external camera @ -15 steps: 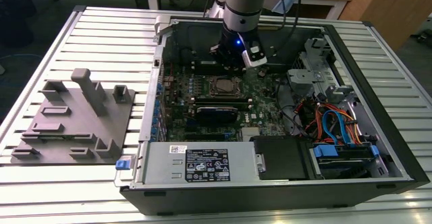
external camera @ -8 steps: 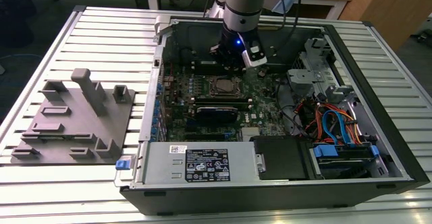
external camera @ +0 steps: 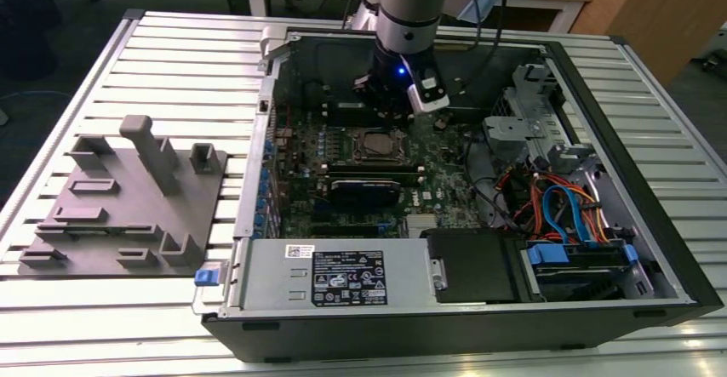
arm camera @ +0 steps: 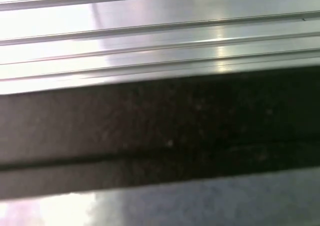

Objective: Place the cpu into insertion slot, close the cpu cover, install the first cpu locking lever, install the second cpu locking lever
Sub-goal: 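Install the first cpu locking lever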

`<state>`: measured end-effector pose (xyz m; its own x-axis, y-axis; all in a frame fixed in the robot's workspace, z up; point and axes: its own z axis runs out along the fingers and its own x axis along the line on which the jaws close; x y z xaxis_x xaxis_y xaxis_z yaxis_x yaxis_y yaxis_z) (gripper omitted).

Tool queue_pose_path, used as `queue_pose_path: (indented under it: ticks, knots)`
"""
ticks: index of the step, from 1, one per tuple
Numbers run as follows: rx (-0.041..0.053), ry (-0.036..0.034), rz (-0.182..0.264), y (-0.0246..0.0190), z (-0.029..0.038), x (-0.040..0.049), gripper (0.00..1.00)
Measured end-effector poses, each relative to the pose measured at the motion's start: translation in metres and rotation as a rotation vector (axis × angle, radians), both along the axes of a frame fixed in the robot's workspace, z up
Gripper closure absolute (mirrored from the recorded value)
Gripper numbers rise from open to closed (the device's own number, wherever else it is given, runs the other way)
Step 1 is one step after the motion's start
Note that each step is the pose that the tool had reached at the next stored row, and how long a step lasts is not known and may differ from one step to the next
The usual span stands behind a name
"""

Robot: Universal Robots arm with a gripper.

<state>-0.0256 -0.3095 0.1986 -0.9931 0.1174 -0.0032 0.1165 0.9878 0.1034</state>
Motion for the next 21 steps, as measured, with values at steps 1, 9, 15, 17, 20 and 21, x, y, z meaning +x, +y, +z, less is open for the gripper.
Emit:
queue_pose_path:
  ticks: [1,9,15,17,20,21]
  knots:
    - [-0.0001,0.0000,0.000,0.0002,-0.0002,0.0002,0.90]
    - [-0.0010,0.0000,0.000,0.0003,-0.0008,0.0005,0.90]
    - [-0.0009,-0.0001,0.000,0.0005,-0.0007,0.0005,0.90]
    - [-0.0008,-0.0001,0.000,0.0004,-0.0006,0.0005,0.90]
    - [-0.0012,0.0000,0.000,0.0004,-0.0002,0.0005,0.90]
    - [-0.0010,0.0000,0.000,0.0004,-0.0002,0.0005,0.90]
